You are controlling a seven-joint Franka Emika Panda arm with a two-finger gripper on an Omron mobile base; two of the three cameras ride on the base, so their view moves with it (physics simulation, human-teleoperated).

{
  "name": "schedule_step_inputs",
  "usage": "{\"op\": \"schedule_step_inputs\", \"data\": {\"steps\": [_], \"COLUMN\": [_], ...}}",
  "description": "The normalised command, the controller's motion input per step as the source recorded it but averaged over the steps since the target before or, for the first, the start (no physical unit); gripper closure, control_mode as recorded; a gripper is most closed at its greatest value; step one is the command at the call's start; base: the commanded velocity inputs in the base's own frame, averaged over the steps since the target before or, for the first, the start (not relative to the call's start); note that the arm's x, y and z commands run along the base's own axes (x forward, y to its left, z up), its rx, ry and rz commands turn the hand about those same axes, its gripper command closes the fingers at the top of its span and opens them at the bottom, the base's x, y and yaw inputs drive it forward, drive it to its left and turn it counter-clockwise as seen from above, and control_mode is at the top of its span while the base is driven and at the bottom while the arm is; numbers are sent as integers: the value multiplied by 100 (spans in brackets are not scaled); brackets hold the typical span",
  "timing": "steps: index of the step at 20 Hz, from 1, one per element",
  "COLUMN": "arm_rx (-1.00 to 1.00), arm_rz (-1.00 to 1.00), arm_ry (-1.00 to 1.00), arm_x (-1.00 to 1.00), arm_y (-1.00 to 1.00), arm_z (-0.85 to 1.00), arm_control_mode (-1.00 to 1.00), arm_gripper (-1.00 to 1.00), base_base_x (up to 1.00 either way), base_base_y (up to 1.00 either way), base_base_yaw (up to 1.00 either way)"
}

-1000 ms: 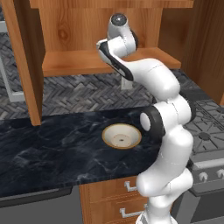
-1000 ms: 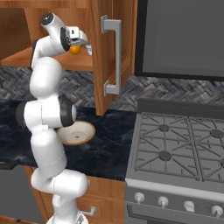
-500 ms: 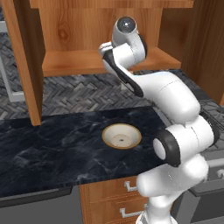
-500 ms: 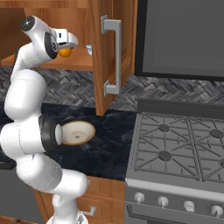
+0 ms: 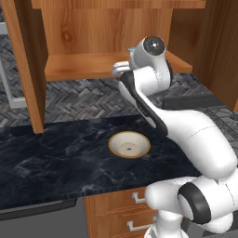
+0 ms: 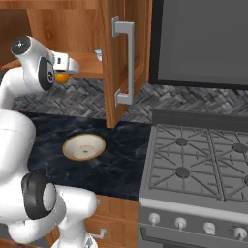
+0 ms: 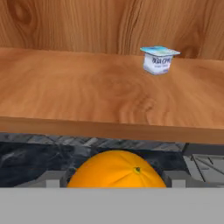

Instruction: Pick the orange from the cabinet and place it in the bowl. Then pick the bowl and place it in the sink. Then turn on the sink facuet.

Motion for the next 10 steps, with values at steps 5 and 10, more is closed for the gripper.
{"op": "schedule_step_inputs", "data": {"steps": [5,10], "arm_rx": [14,1], "arm_rz": [0,0], "arm_ry": [22,34], "arm_x": [-100,-100], "arm_y": [-5,0], "arm_z": [-48,-99], "arm_control_mode": [-100,-100], "arm_gripper": [100,100], "base_base_x": [0,0], "base_base_y": [0,0], "base_base_yaw": [0,0]}}
